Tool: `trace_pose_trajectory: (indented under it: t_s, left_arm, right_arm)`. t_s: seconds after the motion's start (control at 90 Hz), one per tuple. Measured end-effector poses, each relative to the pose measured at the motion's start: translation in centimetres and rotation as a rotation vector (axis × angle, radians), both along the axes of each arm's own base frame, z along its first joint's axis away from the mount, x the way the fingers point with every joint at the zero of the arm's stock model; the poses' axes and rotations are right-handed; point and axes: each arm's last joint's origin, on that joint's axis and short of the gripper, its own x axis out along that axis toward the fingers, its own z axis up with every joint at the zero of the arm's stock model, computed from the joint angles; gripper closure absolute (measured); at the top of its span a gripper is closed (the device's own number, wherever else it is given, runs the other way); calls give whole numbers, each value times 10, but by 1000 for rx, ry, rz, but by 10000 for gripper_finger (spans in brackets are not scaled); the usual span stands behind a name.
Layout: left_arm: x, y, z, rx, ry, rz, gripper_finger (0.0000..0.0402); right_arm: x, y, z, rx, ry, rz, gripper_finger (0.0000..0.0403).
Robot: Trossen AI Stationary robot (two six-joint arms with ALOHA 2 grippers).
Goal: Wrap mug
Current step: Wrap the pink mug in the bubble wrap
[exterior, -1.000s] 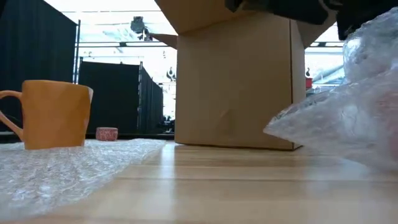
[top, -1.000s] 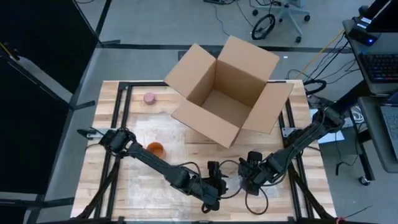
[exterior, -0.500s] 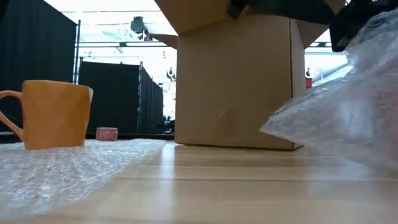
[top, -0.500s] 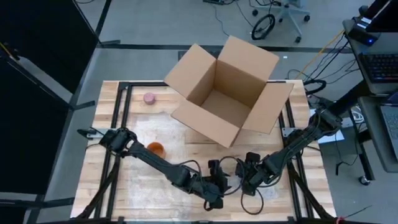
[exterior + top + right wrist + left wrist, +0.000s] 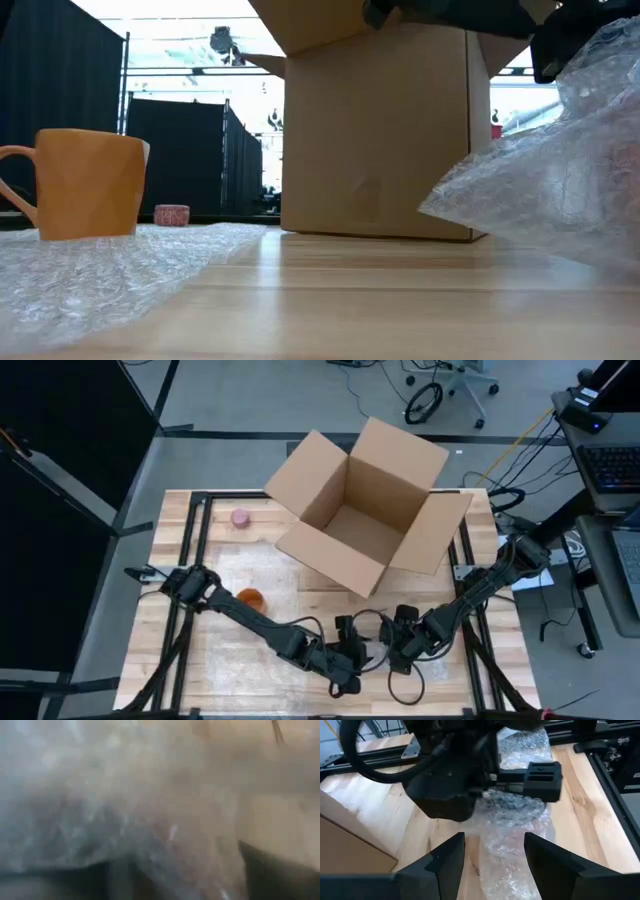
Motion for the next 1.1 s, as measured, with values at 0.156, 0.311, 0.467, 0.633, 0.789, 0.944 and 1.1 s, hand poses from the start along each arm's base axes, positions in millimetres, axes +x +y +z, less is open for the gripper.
trace_pose_trajectory:
  t_s: [0.156, 0.311, 0.467, 0.633, 0.789, 0.944, 1.1]
  left_arm:
    - [1, 0, 1, -5, -10, 1, 208]
    - [1, 0, 1, -1, -7, -4, 208]
    - [1, -1, 1, 55, 8, -70, 208]
    - [1, -3, 1, 99, 20, -175, 208]
    - [2, -6, -5, 83, 39, -229, 208]
    - [2, -8, -5, 126, 32, -262, 208]
    - [3, -7, -6, 233, 38, -323, 208]
  right_arm:
    - [0, 0, 0, 1, 0, -1, 133]
    - [0, 0, 0, 0, 0, -1, 133]
    - [0, 0, 0, 3, -5, 0, 133]
    - [1, 1, 0, 10, -16, 1, 133]
    - [2, 1, 0, 13, -22, 4, 133]
    - [2, 1, 0, 12, -26, 16, 133]
    - [2, 2, 0, 11, -30, 27, 133]
